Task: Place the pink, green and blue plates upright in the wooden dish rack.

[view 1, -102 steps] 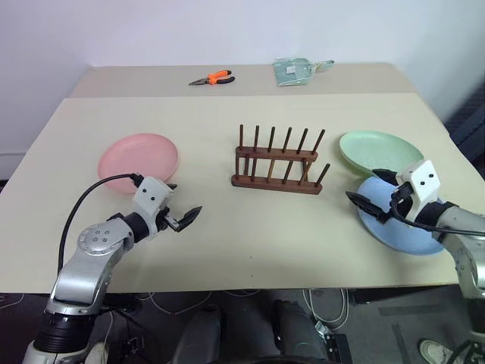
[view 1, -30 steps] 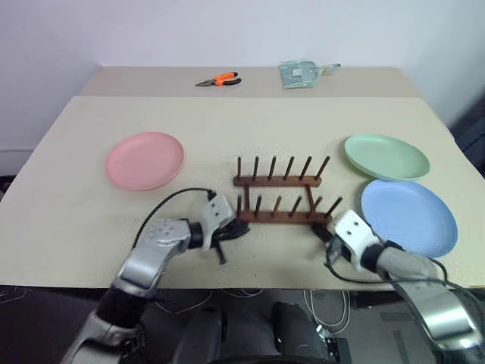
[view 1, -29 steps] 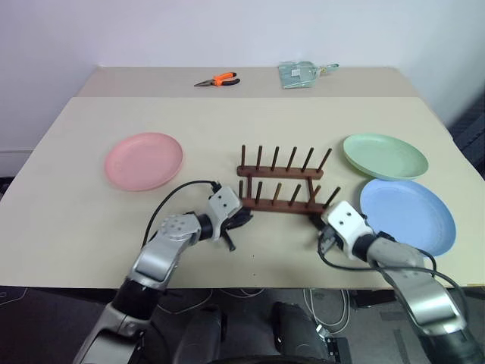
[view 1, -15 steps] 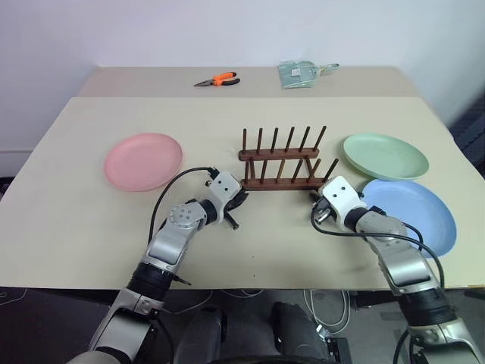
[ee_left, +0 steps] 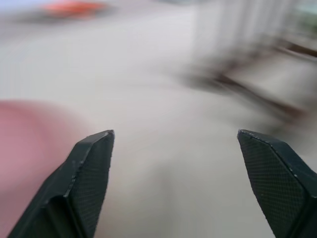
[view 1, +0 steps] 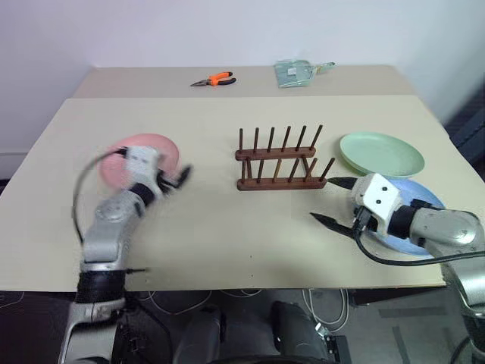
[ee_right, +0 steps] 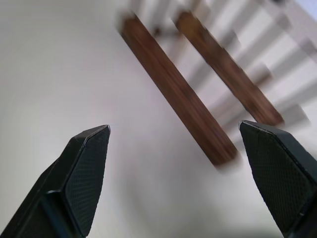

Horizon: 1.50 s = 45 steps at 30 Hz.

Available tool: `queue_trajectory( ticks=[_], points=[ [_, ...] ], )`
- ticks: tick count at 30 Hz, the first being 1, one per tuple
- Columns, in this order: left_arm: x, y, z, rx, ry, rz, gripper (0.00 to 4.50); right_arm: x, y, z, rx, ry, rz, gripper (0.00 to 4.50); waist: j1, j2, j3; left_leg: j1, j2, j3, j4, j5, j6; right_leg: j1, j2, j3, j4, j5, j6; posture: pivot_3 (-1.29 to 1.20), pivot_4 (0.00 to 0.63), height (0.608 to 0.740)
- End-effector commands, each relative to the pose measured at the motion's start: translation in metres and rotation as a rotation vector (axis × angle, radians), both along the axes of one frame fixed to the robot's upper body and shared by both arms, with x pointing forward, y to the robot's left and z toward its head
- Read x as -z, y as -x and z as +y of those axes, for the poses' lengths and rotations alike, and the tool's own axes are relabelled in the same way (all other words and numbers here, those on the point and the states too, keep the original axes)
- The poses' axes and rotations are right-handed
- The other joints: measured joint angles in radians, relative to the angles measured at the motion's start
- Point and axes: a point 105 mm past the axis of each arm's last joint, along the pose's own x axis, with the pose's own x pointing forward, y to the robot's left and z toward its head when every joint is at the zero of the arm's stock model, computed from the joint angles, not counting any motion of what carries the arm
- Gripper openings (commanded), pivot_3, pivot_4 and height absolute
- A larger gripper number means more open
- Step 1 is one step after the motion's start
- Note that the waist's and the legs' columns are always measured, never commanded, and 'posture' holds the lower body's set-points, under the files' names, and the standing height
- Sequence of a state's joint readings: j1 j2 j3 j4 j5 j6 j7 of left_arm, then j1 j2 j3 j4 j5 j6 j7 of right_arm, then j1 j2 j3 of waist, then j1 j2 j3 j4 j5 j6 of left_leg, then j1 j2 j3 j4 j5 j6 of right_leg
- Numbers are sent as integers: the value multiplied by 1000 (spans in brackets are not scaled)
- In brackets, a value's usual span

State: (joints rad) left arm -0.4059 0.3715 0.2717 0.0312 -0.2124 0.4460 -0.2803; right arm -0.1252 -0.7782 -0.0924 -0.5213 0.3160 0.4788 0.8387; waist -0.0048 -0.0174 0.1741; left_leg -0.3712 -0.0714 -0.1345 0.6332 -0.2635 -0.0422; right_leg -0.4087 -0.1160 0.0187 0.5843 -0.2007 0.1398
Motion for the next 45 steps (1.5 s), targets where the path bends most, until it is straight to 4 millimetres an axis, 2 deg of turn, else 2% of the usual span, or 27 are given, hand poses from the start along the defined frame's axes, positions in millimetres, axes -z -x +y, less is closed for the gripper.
queue_trajectory(
  ticks=[1, 3, 5, 7, 9, 11, 13, 15, 18, 19, 22, 25, 28, 30, 33, 37, 40, 43, 45],
  points=[
    [-16, 11, 75, -416, 25, -29, 4159, -13, 15, 46, -190, -88, 3, 4370, -3, -1, 0, 0, 0, -1, 0, 0, 0, 0, 0, 0, 0, 0, 0, 0, 150, 740],
    [-14, 17, 92, -514, 37, -8, 4159, -15, 14, 60, -223, -99, -13, 4370, -4, -1, -1, -1, -1, -1, -1, 0, 0, 0, 0, 0, 0, 0, 0, 0, 150, 740],
    [-9, 23, 100, -573, 104, 27, 4159, -15, 11, 73, -242, -107, -31, 4370, 5, -4, 0, -2, -2, -1, 0, 0, 0, 0, -1, 0, -1, 1, -1, 0, 150, 740],
    [4, 27, 98, -582, 210, 96, 4159, -14, 12, 82, -275, -105, -34, 4370, 13, -5, -1, -2, -3, -2, 0, 0, 0, 0, -1, 0, -1, 1, -1, 0, 150, 740],
    [18, 26, 84, -514, 356, 172, 4159, -12, 14, 85, -295, -95, -34, 4370, 21, -6, -1, -2, -3, -2, 0, 0, 0, 0, -1, -1, 0, 1, -1, 0, 150, 740],
    [29, 26, 78, -505, 485, 209, 3614, -12, 12, 85, -291, -88, -42, 4500, 21, -7, -1, -2, -3, -4, 0, 0, -1, 0, -1, -3, 0, 1, -1, 0, 150, 740],
    [34, 23, 71, -472, 633, 229, 2866, -12, 10, 83, -274, -79, -61, 4500, 19, -8, -1, -2, -3, -4, 1, 0, -1, 0, -1, -3, 0, 1, -1, 0, 150, 740],
    [34, 18, 66, -450, 729, 227, 1807, -13, 7, 81, -253, -77, -75, 4500, 17, -8, -1, -1, -2, -4, 0, 0, -2, 0, -1, -3, 0, 1, -1, 0, 150, 740],
    [29, 9, 58, -393, 778, 226, 172, -13, 5, 78, -233, -78, -69, 4500, 14, -8, -1, -1, -2, -3, 0, 1, -2, 0, -1, -3, 1, 1, -1, 0, 150, 740],
    [28, 7, 55, -381, 776, 230, 23, -14, 4, 76, -221, -83, -66, 4500, 15, -8, -1, -1, -2, -3, 0, 1, -2, 0, -1, -3, 1, 1, -1, 0, 150, 740],
    [16, -1, 45, -317, 734, 189, 23, -23, 0, 73, -186, -88, -101, 4500, 16, -8, -1, -1, -2, -3, 0, 1, -2, 0, -1, -3, 1, 1, -2, 0, 150, 740],
    [-21, -9, 22, -174, 648, 44, 23, -39, -9, 70, -142, -62, -215, 4500, 17, -8, -1, -2, -2, -3, 0, 1, -2, 0, -1, -2, 1, 1, -2, 0, 150, 740],
    [-67, -11, -16, 16, 568, -105, 23, -59, -15, 74, -152, 4, -360, 4500, 18, -9, -1, -3, -2, -3, 0, 1, -2, -1, -1, -3, 0, 1, -2, 0, 150, 740],
    [-84, -10, -33, 86, 542, -150, 23, -67, -18, 78, -161, 27, -423, 4500, 17, -9, 0, -3, -2, -2, 0, 1, -2, -1, -1, -3, -1, 1, -2, 0, 150, 740],
    [-118, -6, -83, 259, 493, -210, 23, -78, -33, 90, -177, 179, -620, 4500, 15, -9, 0, -2, -2, -2, -1, 1, -2, -1, -1, -2, 0, 1, -2, 0, 150, 740],
    [-143, 7, -125, 409, 479, -245, 23, -73, -64, 92, -139, 382, -776, 4500, 12, -9, 0, -2, -2, -1, -1, 1, -2, -1, -1, -2, -1, 1, -2, 0, 150, 740],
    [-152, 17, -141, 482, 490, -252, 23, -74, -80, 89, -96, 445, -858, 4500, 6, -9, 0, -2, -2, -1, -1, 2, -4, -1, -1, -1, -1, 1, -2, 0, 150, 740],
    [-150, 24, -148, 514, 456, -235, 0, -69, -87, 83, -89, 518, -897, 3626, -2, -9, 0, -2, -2, -1, -2, 2, -4, -2, -1, -1, 0, 1, -2, 0, 150, 740],
    [-146, 24, -146, 510, 464, -219, 0, -68, -88, 79, -76, 539, -915, 2648, -7, -9, 0, -2, -2, -1, -2, 2, -4, -2, -1, -1, 0, 1, -2, 0, 150, 740]
  ],
)
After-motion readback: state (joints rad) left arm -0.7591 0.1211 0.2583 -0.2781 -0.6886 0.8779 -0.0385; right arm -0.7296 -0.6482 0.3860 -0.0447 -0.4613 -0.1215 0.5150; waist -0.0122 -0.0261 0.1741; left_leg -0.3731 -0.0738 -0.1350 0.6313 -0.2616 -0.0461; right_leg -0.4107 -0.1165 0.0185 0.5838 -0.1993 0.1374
